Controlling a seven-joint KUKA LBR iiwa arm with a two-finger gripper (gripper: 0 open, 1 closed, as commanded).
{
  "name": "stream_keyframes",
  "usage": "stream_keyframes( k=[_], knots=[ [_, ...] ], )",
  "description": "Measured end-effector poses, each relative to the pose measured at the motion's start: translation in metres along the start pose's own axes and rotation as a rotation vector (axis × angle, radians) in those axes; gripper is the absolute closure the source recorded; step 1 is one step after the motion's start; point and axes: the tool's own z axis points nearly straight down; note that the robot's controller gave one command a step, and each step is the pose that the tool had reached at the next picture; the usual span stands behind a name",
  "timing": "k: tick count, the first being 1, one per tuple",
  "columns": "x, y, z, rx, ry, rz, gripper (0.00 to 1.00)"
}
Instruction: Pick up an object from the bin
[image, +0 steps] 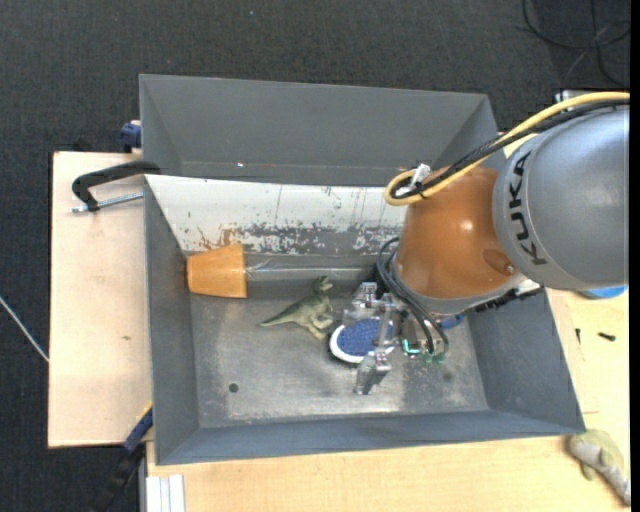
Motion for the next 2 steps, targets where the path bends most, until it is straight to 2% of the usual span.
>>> stream_keyframes(
  k=[1,2],
  knots=[
    [-0.0344,-0.0286,0.0511,-0.003,-0.038,0.026,0.0],
    [-0.0283,-0.0273,0.0543,-0.003,-0.02,0.023,1.0]
  ],
)
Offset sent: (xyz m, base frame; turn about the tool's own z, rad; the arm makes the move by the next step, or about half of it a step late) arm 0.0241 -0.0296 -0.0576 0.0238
